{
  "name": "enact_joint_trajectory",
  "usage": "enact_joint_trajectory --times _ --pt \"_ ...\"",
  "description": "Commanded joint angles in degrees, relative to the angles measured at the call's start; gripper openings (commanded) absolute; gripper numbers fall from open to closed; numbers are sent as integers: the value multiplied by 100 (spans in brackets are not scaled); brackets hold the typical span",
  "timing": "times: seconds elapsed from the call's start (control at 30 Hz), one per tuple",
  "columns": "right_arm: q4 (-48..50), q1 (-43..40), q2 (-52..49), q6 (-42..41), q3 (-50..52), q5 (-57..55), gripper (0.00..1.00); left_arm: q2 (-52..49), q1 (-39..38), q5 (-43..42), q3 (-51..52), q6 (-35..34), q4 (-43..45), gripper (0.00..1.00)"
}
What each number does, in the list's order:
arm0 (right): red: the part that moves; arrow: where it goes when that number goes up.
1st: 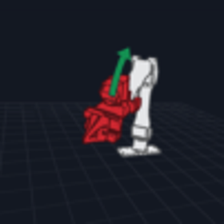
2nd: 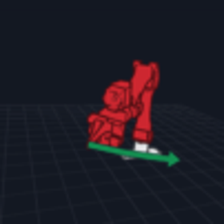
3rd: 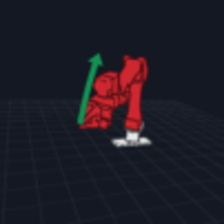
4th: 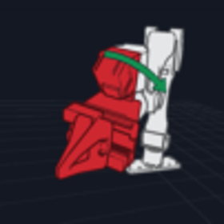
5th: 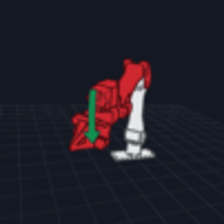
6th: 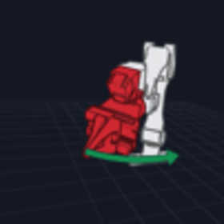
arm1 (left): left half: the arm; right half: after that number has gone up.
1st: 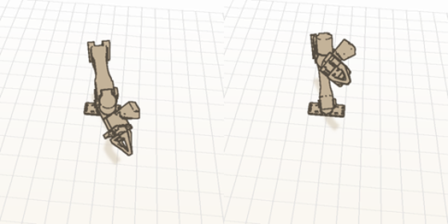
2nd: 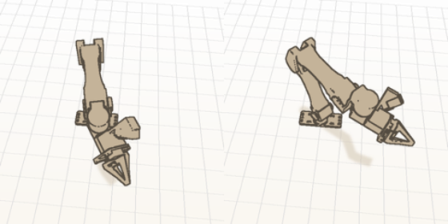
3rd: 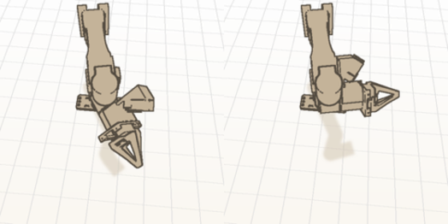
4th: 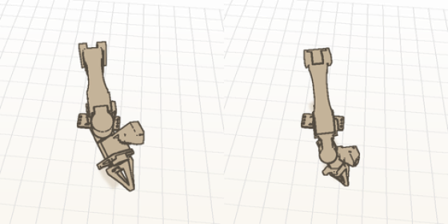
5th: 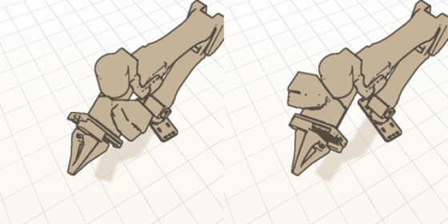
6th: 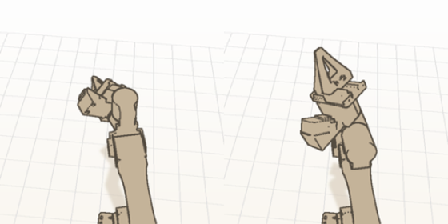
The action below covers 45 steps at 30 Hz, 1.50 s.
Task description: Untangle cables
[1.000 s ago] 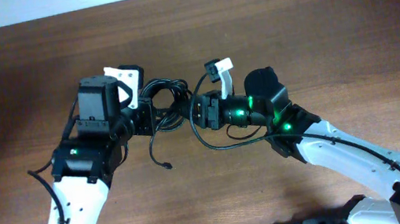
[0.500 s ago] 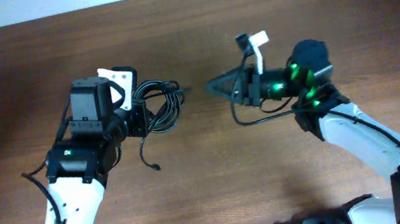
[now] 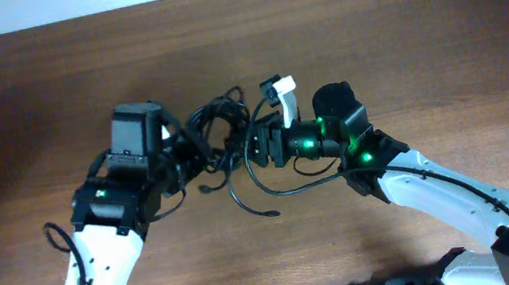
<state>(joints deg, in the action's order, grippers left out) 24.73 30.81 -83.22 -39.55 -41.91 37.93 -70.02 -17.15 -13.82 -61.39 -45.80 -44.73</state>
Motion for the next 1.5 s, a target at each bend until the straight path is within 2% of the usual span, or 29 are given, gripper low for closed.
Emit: enact_joint_trajectory --times 0.0,0.03,0.07,0.1,0.13,0.17,0.2,0.3,0.37,0.43,0.47,0.5,0.6,0.63,0.73,0.8,0.83,0.9,0.93,1.0,1.03,1.07,1.1,1.13,1.17,1.2,1.27,1.33,1.47 --pt "15 31 33 -35 -17 -153 4 24 -125 -553 -46 116 214 1" --pt "11 31 33 -33 -17 -116 4 26 -107 -549 -48 907 223 10" --pt "-24 28 33 -33 -17 -85 4 31 -44 -549 -59 1582 221 26" --pt "-72 -13 35 -26 -17 74 4 92 164 -549 -103 2702 221 47" --pt "-72 -138 35 122 -17 570 4 216 389 -549 -166 3309 225 48" --pt "-72 -404 35 186 -15 1408 4 514 767 -549 -286 4308 256 47" --pt "-68 -557 35 184 -17 1738 4 662 866 -549 -286 4767 267 44" --pt "-70 -721 35 184 -17 2319 4 697 863 -955 -282 5386 114 40" --pt "-92 -721 35 181 -15 2315 4 555 863 -1985 -273 5982 -48 42" --pt "-92 -721 35 184 -15 2319 4 297 863 -2168 -258 6089 -361 45" --pt "-90 -721 35 184 -17 2291 4 107 863 -2503 -258 5956 -463 45" --pt "-90 -721 35 181 -17 2291 4 28 863 -2498 -258 5724 -459 36" --pt "-90 -721 35 181 -15 2291 4 -358 859 -2498 -247 4151 -575 38" --pt "-90 -721 35 181 -17 2291 4 -584 815 -2474 -247 3722 -570 30" --pt "-92 -721 35 181 -15 2293 4 -1113 793 -2240 -247 3613 -267 0" --pt "-92 -721 35 186 -17 2282 9 -1130 793 -2240 -247 3617 7 0" --pt "-96 -723 35 186 -15 2164 24 -1128 793 -2240 -247 3613 136 0" --pt "-245 -728 35 188 -15 1628 82 -1128 863 -1722 -247 2695 225 0" --pt "-387 -728 33 188 -15 1449 98 -1128 992 -1325 -247 1941 223 0" --pt "-590 -686 35 157 -15 1412 98 -1130 1311 -1032 -247 -146 227 0" --pt "-621 -551 35 157 -15 1412 98 -1130 1445 -1034 -247 -1812 184 0" --pt "-610 -299 35 157 -15 1386 98 -1130 1449 -1036 -247 -2699 179 0" --pt "-660 -37 33 160 -15 1152 93 -1130 1449 -1106 -247 -3088 179 0" --pt "-813 199 33 157 -15 595 88 -1130 1447 -1296 -247 -3333 179 0" --pt "-1176 501 33 72 -15 -647 84 -1130 1447 -1633 -247 -3453 184 0" --pt "-1375 710 33 -295 -15 -1727 84 -1130 1443 -1969 -247 -3453 179 0" --pt "-1331 861 33 -916 -15 -2865 84 -1130 1443 -2159 -247 -3451 2 0" --pt "-1320 855 33 -1093 -15 -3399 80 -1130 1290 -2354 -247 -3449 -450 0" --pt "-1174 857 33 -1093 -15 -3456 76 -1130 774 -2358 -247 -3449 -350 0"
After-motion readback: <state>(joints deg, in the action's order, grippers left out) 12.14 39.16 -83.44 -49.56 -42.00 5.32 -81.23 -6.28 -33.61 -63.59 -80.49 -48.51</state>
